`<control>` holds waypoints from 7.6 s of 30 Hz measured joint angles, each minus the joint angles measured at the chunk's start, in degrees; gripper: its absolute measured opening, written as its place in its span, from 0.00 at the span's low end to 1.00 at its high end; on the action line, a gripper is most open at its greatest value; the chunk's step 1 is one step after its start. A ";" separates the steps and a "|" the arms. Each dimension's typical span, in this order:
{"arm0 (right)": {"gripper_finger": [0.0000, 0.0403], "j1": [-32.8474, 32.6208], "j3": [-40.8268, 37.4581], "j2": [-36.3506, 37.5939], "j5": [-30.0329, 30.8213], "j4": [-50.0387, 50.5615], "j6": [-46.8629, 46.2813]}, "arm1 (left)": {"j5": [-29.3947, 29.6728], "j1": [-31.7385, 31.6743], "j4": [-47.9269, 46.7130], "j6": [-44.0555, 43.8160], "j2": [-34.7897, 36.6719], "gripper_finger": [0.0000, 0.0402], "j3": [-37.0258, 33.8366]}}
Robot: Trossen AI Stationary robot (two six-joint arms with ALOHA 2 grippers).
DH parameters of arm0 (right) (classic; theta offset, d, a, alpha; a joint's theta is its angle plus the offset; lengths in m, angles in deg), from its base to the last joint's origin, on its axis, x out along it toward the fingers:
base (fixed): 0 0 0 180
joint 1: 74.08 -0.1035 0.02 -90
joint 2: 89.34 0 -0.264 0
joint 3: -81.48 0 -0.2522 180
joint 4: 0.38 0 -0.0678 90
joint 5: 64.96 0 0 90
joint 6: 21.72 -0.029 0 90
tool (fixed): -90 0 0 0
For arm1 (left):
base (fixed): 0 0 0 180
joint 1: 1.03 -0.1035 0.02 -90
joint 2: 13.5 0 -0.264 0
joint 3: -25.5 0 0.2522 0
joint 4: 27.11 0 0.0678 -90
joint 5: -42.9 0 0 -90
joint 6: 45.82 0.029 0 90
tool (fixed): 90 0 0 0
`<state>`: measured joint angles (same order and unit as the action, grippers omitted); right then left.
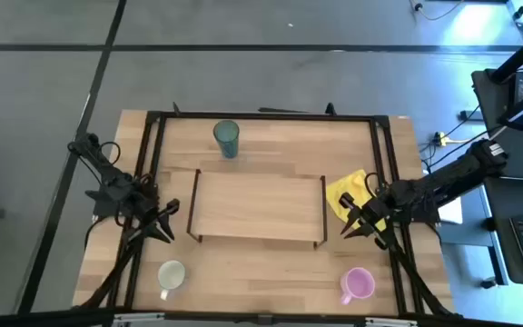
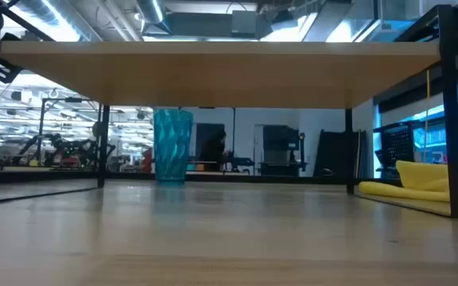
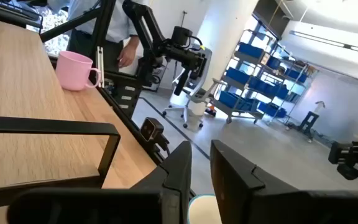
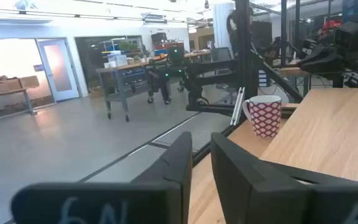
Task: Stack small to large cups/mugs on shelf
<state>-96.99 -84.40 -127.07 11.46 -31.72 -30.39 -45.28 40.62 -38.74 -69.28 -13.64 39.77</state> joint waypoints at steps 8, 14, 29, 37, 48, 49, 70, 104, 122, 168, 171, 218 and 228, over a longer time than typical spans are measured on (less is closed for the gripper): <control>0.15 0.02 0.00 0.00 0.00 0.02 0.03 | 0.00 0.00 0.00 0.00 0.00 0.13 0.00; 0.15 0.00 0.00 0.00 0.00 0.00 0.00 | 0.01 0.00 0.00 0.00 0.00 0.13 0.00; 0.15 0.01 0.00 -0.01 0.00 0.00 0.00 | 0.00 0.02 0.00 0.00 0.00 0.13 0.00; 0.15 0.02 0.00 -0.01 0.00 0.01 0.05 | 0.00 0.01 0.00 0.00 0.00 0.13 0.00; 0.15 0.00 0.00 -0.02 0.00 0.00 0.05 | 0.01 0.00 0.00 0.00 0.02 0.13 0.00; 0.15 0.00 0.00 0.00 0.00 0.00 0.02 | 0.00 0.02 0.00 0.00 0.00 0.13 0.00; 0.15 0.00 0.00 -0.02 0.02 0.00 3.21 | 0.02 0.02 0.00 0.00 0.02 0.13 0.00; 0.15 42.01 83.02 -37.26 -9.18 80.10 -14.60 | 0.01 0.00 0.02 0.00 0.01 0.13 0.00; 0.15 45.36 113.52 -65.99 -25.61 63.97 -11.97 | 0.01 0.00 0.01 0.00 0.00 0.13 0.00; 0.15 58.26 115.49 -61.90 -25.63 59.73 2.35 | 0.02 0.02 0.00 0.00 0.00 0.13 -0.02; 0.15 57.71 115.49 -63.11 -14.80 65.81 3.97 | 0.02 0.01 0.00 0.01 0.00 0.13 0.00; 0.15 55.26 130.01 -77.68 -22.20 85.16 4.11 | -1.35 0.01 -2.65 4.76 -0.19 0.13 0.42; 0.15 54.33 130.07 -77.57 -29.11 87.97 0.78 | -1.97 0.02 -2.56 4.57 -0.22 0.13 0.44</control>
<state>-42.66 45.67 -204.64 -17.65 56.25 -29.61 -47.24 40.64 -41.30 -64.71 -13.86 40.21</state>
